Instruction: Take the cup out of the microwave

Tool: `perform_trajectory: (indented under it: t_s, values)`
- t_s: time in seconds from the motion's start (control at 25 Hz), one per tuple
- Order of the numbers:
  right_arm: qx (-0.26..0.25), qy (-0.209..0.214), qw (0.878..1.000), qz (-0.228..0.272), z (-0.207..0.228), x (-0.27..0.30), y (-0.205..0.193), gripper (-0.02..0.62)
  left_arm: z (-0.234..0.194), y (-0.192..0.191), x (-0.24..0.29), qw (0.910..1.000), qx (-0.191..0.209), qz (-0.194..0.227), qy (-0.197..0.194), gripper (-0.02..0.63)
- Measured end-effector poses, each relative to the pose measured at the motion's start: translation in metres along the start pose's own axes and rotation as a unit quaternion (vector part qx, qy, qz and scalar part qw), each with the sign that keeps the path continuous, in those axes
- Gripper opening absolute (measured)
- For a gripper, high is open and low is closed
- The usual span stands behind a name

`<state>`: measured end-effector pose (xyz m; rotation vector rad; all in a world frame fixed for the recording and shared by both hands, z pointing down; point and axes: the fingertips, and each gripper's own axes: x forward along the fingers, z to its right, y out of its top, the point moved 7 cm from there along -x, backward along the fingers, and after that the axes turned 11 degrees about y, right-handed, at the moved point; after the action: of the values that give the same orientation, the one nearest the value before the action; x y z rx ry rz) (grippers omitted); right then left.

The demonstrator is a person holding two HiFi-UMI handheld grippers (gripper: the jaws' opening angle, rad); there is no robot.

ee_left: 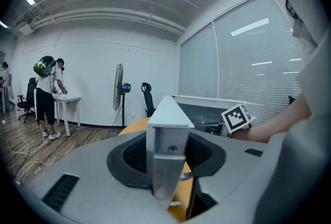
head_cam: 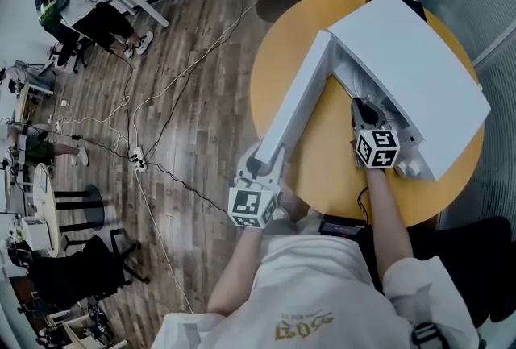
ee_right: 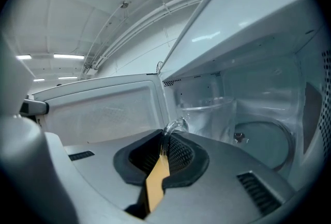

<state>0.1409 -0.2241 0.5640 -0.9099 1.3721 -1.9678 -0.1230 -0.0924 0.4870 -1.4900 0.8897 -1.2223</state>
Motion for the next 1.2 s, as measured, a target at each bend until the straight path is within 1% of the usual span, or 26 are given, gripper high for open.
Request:
perform_trajectory:
  t_s: [0.72, 1.2]
  values:
    - [-0.005, 0.023, 1.0, 0.005, -0.041, -0.026, -0.002, 0.02, -0.005, -0.001, 0.002, 0.9997, -0.012, -0.001, -0.023, 0.179]
    - [-0.015, 0.024, 1.0, 0.006, -0.065, -0.042, -0.008, 0.02, -0.008, -0.002, 0.005, 0.9991, -0.011, -0.006, -0.041, 0.179]
